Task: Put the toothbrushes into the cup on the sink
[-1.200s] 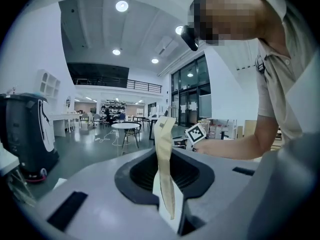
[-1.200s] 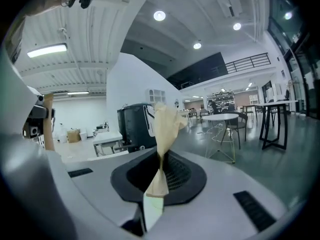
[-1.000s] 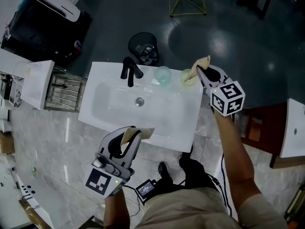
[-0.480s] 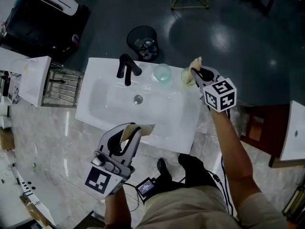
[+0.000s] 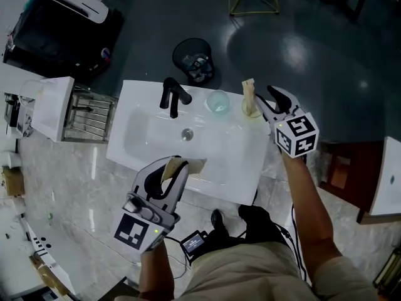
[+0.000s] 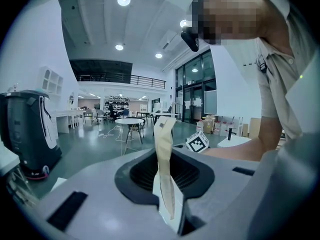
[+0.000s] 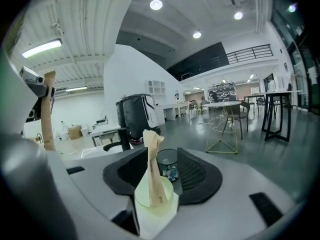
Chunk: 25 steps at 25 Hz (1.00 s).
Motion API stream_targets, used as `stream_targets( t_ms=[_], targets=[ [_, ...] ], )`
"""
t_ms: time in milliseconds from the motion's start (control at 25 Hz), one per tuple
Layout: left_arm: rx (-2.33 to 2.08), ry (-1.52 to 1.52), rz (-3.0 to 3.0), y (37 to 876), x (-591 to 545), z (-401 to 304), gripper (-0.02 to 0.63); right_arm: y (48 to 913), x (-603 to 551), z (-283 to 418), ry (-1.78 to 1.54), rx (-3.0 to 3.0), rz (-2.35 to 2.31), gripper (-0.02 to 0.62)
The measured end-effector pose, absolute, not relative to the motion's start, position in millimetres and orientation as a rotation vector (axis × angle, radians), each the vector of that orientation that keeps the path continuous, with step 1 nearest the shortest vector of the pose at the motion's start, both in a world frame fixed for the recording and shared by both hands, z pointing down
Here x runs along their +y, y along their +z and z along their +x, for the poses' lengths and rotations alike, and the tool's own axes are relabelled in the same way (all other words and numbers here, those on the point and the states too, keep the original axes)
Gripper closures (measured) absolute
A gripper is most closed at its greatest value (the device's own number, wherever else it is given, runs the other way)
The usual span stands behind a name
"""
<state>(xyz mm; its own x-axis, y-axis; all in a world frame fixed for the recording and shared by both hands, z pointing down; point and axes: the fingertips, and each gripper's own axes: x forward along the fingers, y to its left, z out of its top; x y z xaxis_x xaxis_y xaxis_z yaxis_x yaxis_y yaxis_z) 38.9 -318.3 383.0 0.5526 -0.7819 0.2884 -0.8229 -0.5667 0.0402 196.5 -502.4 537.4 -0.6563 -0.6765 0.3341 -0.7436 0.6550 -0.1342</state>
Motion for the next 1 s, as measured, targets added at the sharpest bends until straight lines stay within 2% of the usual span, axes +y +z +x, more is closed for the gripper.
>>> stream_targets(
  t_ms=[240,480,1000],
  targets=[
    [-1.384,0.338,2.663,354,-329,39,0.541,481,-470,218,0.329,-2.671,1.254,0.433],
    [-1.354,0.286,2.758,322,-337,18,0.541,452,-406,211,0.327,-2.646,1.291,0.433],
    [-0.884,0.097,3.025,289,-339,-94,0.541,376,-275,116,0.205,-2.386,1.763,0.445]
  ],
)
